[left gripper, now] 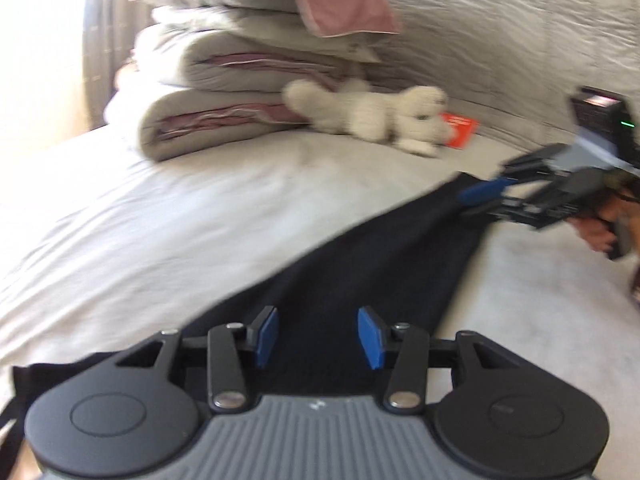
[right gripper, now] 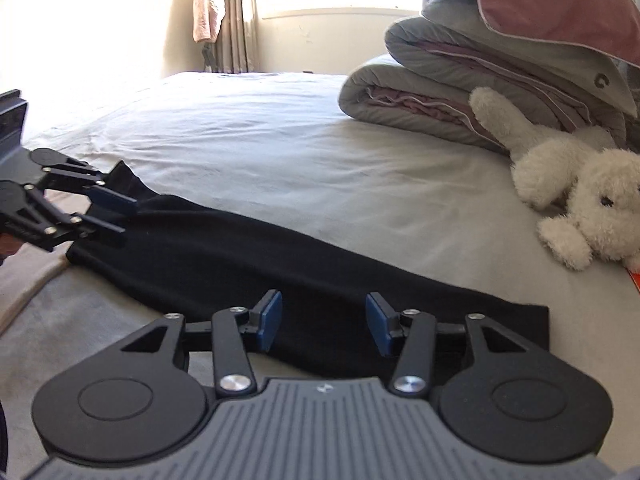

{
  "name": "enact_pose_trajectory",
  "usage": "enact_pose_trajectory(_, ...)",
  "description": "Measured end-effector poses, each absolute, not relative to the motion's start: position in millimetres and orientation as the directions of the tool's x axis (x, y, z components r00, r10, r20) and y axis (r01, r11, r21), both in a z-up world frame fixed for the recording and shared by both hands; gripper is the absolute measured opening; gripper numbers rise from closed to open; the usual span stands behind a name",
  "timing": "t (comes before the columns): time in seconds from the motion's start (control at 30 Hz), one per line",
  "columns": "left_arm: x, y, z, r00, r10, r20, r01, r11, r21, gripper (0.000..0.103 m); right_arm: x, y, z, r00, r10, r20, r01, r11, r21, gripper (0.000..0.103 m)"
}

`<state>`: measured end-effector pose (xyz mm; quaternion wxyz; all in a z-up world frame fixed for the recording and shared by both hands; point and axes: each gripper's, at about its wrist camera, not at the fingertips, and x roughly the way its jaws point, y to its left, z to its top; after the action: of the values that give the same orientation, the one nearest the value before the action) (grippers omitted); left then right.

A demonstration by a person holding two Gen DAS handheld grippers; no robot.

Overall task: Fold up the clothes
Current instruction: 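Open the right gripper to release the cuff onto the bed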

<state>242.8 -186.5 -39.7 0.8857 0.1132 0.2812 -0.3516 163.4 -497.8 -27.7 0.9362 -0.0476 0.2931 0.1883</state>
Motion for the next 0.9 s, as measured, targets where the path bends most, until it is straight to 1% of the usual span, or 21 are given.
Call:
enact_pose_trajectory(0.1, 270.1, -172.9, -45.0, 0.639, -0.502, -0.583, 0.613, 0.79, -0.009, 0.043, 167.7, -479.5, -23.0, 0.753, 0.389, -0.531, -0.435, 0.9, 0.042, 0.051)
enact_pose_trajectory(0.2, 287.2, -165.9, -52.3, 0.633, -0.496, -0.594, 0.591, 0.806, -0.043, 0.043, 168.5, -470.1, -21.6, 0.732, 0.451, -0.51, -0.484, 0.872, 0.077, 0.051)
enact_pose_trajectory(0.27, 294.4, -166.3, -58.9, 0.63, -0.487, -0.605, 0.588, 0.808, -0.038, 0.041, 169.2, -469.5, -21.7, 0.727, 0.467, -0.503, -0.49, 0.866, 0.097, 0.051)
enact_pose_trajectory(0.3, 297.0, -166.2, -61.2, 0.63, -0.484, -0.608, 0.586, 0.81, -0.038, 0.036, 169.7, -469.7, -22.0, 0.726, 0.472, -0.5, -0.489, 0.866, 0.106, 0.051)
enact_pose_trajectory(0.33, 297.2, -165.6, -61.0, 0.632, -0.487, -0.603, 0.582, 0.812, -0.047, 0.019, 170.3, -468.4, -23.2, 0.725, 0.47, -0.504, -0.489, 0.866, 0.105, 0.051)
enact_pose_trajectory(0.37, 297.3, -164.9, -60.8, 0.635, -0.491, -0.597, 0.577, 0.815, -0.056, 0.007, 170.9, -467.0, -24.4, 0.723, 0.468, -0.508, -0.488, 0.867, 0.104, 0.051)
enact_pose_trajectory(0.4, 296.9, -165.4, -60.4, 0.646, -0.487, -0.588, 0.57, 0.82, -0.053, 0.003, 171.5, -465.6, -25.6, 0.722, 0.467, -0.512, -0.488, 0.867, 0.103, 0.051)
enact_pose_trajectory(0.47, 293.4, -171.9, -59.6, 0.705, -0.442, -0.554, 0.534, 0.845, 0.005, 0.002, 172.7, -462.8, -28.0, 0.718, 0.463, -0.52, -0.486, 0.868, 0.101, 0.051)
enact_pose_trajectory(0.6, 292.2, -185.6, -64.5, 0.731, -0.377, -0.569, 0.515, 0.852, 0.097, 0.004, 175.0, -457.2, -32.8, 0.711, 0.456, -0.535, -0.484, 0.87, 0.096, 0.051)
enact_pose_trajectory(0.67, 291.0, -188.5, -62.4, 0.74, -0.359, -0.569, 0.509, 0.851, 0.125, 0.008, 177.3, -452.6, -38.1, 0.707, 0.439, -0.555, -0.482, 0.873, 0.076, 0.051)
enact_pose_trajectory(0.73, 287.1, -185.1, -56.2, 0.744, -0.361, -0.563, 0.498, 0.861, 0.106, 0.022, 180.0, -448.9, -45.6, 0.695, 0.419, -0.584, -0.481, 0.875, 0.054, 0.052)
enact_pose_trajectory(0.8, 278.4, -180.5, -48.7, 0.741, -0.376, -0.557, 0.493, 0.867, 0.071, 0.029, 181.3, -447.2, -51.9, 0.69, 0.402, -0.602, -0.48, 0.877, 0.035, 0.054)
enact_pose_trajectory(0.9, 256.9, -177.4, -40.8, 0.726, -0.401, -0.559, 0.503, 0.864, 0.034, 0.036, 179.0, -447.0, -51.1, 0.69, 0.395, -0.607, -0.481, 0.876, 0.024, 0.058)
